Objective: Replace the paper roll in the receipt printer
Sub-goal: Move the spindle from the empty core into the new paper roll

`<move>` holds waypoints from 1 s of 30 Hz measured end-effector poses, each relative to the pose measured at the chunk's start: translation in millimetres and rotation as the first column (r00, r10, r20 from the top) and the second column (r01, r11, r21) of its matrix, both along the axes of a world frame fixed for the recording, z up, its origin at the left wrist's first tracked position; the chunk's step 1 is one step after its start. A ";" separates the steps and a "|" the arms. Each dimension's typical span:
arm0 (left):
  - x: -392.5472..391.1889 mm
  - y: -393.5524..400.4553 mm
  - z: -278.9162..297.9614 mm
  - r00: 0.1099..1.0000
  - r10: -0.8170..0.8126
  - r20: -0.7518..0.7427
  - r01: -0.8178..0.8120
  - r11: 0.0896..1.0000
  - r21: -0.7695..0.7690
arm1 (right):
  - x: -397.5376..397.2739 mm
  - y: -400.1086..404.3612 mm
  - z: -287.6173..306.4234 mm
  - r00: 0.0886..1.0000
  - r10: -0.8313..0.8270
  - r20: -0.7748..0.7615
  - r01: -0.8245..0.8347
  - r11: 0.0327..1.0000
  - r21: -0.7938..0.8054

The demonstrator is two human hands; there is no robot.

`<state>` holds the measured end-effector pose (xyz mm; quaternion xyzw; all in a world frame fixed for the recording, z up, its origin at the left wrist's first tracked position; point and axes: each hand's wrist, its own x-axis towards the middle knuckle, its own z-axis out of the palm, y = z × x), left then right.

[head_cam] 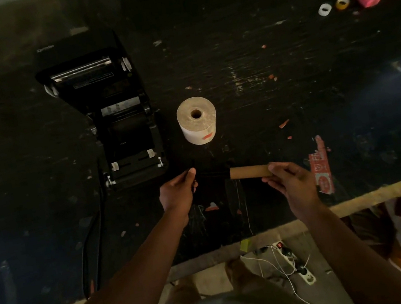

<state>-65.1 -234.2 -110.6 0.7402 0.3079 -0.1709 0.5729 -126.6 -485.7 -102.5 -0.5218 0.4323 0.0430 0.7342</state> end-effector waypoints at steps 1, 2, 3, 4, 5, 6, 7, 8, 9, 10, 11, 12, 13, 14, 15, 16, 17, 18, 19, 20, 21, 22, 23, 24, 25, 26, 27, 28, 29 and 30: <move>2.3 -2.6 -1.1 1.000 0.012 -0.005 -0.012 1.000 -0.006 | 1.7 -0.4 -2.5 1.000 -0.011 -0.009 0.011 1.000 -0.017; 4.9 -4.6 -2.2 1.000 0.024 -0.014 -0.024 1.000 -0.005 | 3.3 -1.9 -4.7 0.999 -0.034 -0.020 0.033 0.999 -0.036; 7.1 -5.8 -2.8 0.999 0.042 -0.024 -0.042 0.999 0.005 | 4.1 -5.5 -5.6 0.997 -0.070 -0.028 0.068 0.996 -0.058; 9.3 -6.7 -3.6 0.997 0.066 -0.032 -0.065 0.998 0.016 | 5.0 -10.0 -3.4 0.993 -0.116 -0.029 0.113 0.990 -0.088; 11.2 -7.5 -3.9 0.995 0.091 -0.035 -0.090 0.996 0.028 | 5.2 -15.1 0.4 0.986 -0.167 -0.026 0.163 0.980 -0.114; 12.7 -7.8 -4.2 0.994 0.105 -0.037 -0.104 0.994 0.042 | 5.5 -19.4 6.2 0.978 -0.208 -0.010 0.205 0.971 -0.125; 13.7 -8.0 -4.0 0.994 0.104 -0.037 -0.101 0.993 0.063 | 6.0 -22.6 11.1 0.974 -0.226 0.018 0.226 0.965 -0.131; 14.2 -7.4 -4.8 0.995 0.088 -0.036 -0.085 0.993 0.083 | 7.2 -24.2 16.0 0.976 -0.211 0.053 0.217 0.967 -0.135; 14.3 -6.8 -5.0 0.997 0.066 -0.030 -0.062 0.993 0.095 | 10.0 -22.6 18.8 0.980 -0.178 0.087 0.188 0.974 -0.128; 14.4 -6.1 -5.6 0.999 0.039 -0.023 -0.036 0.994 0.100 | 14.0 -19.8 17.1 0.987 -0.116 0.107 0.129 0.984 -0.124; 14.0 -5.1 -5.8 1.000 0.014 -0.012 -0.013 0.995 0.098 | 19.2 -15.9 12.6 0.995 -0.028 0.099 0.043 0.988 -0.149; 13.7 -4.1 -6.7 1.000 -0.010 -0.001 0.010 0.996 0.094 | 26.5 -11.1 5.1 0.995 0.075 0.072 -0.058 0.973 -0.222; 13.0 -3.0 -6.6 0.999 -0.031 0.011 0.030 0.995 0.090 | 35.0 -5.5 -2.7 0.981 0.188 0.040 -0.166 0.933 -0.318; 12.0 -1.4 -7.1 0.998 -0.053 0.020 0.051 0.994 0.092 | 44.1 1.7 -8.1 0.954 0.301 0.012 -0.270 0.870 -0.412; 11.0 0.2 -7.0 0.997 -0.069 0.024 0.066 0.993 0.097 | 53.3 8.7 -12.6 0.916 0.400 -0.022 -0.358 0.793 -0.494; 9.7 2.6 -8.1 0.996 -0.081 0.022 0.078 0.992 0.103 | 62.2 16.1 -15.0 0.873 0.485 -0.051 -0.428 0.712 -0.558; 8.1 4.8 -8.4 0.996 -0.092 0.015 0.089 0.990 0.112 | 69.2 21.4 -18.9 0.826 0.558 -0.077 -0.483 0.631 -0.607; 6.5 7.2 -9.3 0.995 -0.104 0.004 0.103 0.987 0.127 | 74.5 25.3 -21.2 0.781 0.616 -0.102 -0.521 0.554 -0.650; 4.9 8.9 -9.4 0.993 -0.117 -0.007 0.117 0.982 0.145 | 78.5 27.5 -24.2 0.745 0.654 -0.131 -0.542 0.479 -0.691; 3.4 9.8 -10.2 0.992 -0.123 -0.015 0.124 0.979 0.165 | 81.6 28.2 -25.7 0.725 0.670 -0.159 -0.545 0.417 -0.728; 2.3 9.6 -10.2 0.992 -0.123 -0.017 0.124 0.975 0.185 | 84.8 28.0 -25.7 0.724 0.669 -0.170 -0.527 0.377 -0.762; 2.0 8.5 -10.8 0.993 -0.117 -0.014 0.117 0.972 0.201 | 89.2 27.8 -23.3 0.735 0.658 -0.165 -0.498 0.358 -0.790; 2.2 6.9 -10.9 0.994 -0.105 -0.007 0.105 0.971 0.215 | 94.4 28.2 -19.3 0.748 0.649 -0.141 -0.456 0.348 -0.819; 2.7 5.2 -12.1 0.996 -0.094 0.001 0.091 0.970 0.226 | 100.2 29.5 -12.3 0.754 0.648 -0.108 -0.412 0.338 -0.846; 3.2 2.8 -12.8 0.996 -0.084 0.009 0.080 0.969 0.233 | 106.8 31.6 -6.4 0.750 0.657 -0.073 -0.366 0.320 -0.874; 3.4 0.8 -14.2 0.997 -0.082 0.016 0.076 0.968 0.240 | 113.4 35.0 -0.7 0.737 0.674 -0.047 -0.329 0.297 -0.896; 3.9 -1.3 -15.2 0.996 -0.082 0.023 0.073 0.966 0.250 | 120.0 39.1 3.6 0.718 0.695 -0.028 -0.306 0.279 -0.910; 4.9 -3.1 -17.1 0.996 -0.079 0.028 0.069 0.963 0.260 | 126.4 44.0 8.2 0.699 0.715 -0.017 -0.300 0.272 -0.914; 6.3 -4.6 -18.0 0.997 -0.075 0.032 0.063 0.961 0.270 | 133.1 48.4 10.5 0.683 0.731 -0.007 -0.304 0.275 -0.912; 8.1 -5.7 -18.7 0.997 -0.074 0.030 0.063 0.957 0.283 | 140.1 52.8 11.8 0.668 0.744 -0.004 -0.318 0.281 -0.906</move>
